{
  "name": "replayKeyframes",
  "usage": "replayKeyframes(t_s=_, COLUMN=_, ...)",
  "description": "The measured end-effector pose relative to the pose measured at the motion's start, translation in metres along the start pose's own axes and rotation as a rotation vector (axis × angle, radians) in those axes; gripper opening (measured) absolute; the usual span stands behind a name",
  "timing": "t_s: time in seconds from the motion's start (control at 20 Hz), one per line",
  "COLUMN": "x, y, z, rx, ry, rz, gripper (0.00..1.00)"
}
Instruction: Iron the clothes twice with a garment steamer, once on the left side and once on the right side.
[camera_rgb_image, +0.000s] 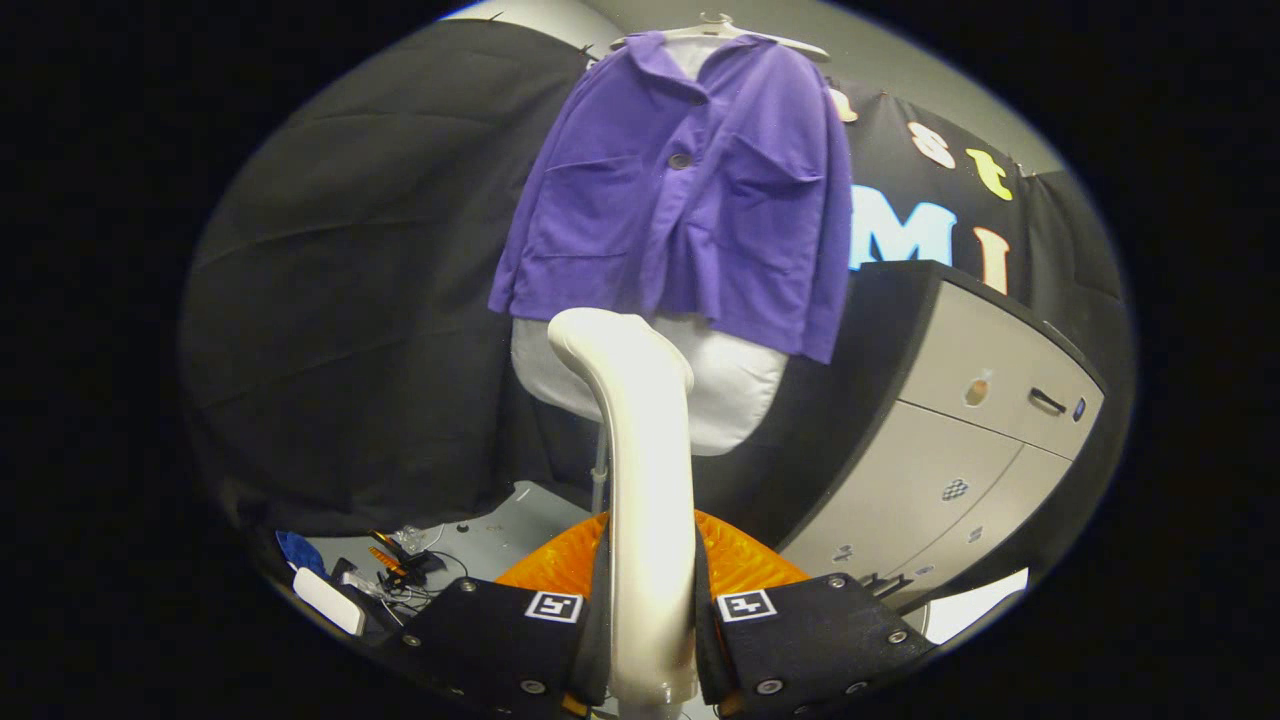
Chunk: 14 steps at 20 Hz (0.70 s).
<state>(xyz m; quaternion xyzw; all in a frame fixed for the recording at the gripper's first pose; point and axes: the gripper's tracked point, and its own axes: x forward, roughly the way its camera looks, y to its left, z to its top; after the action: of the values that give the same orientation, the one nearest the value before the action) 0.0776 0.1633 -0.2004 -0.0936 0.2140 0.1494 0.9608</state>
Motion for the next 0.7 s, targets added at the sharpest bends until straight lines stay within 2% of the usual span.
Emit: replayKeyframes(t_s=0.7, x=-0.160, y=-0.209, z=0.029, rx=0.184, ry=-0.179, rz=-0.255, gripper=0.34)
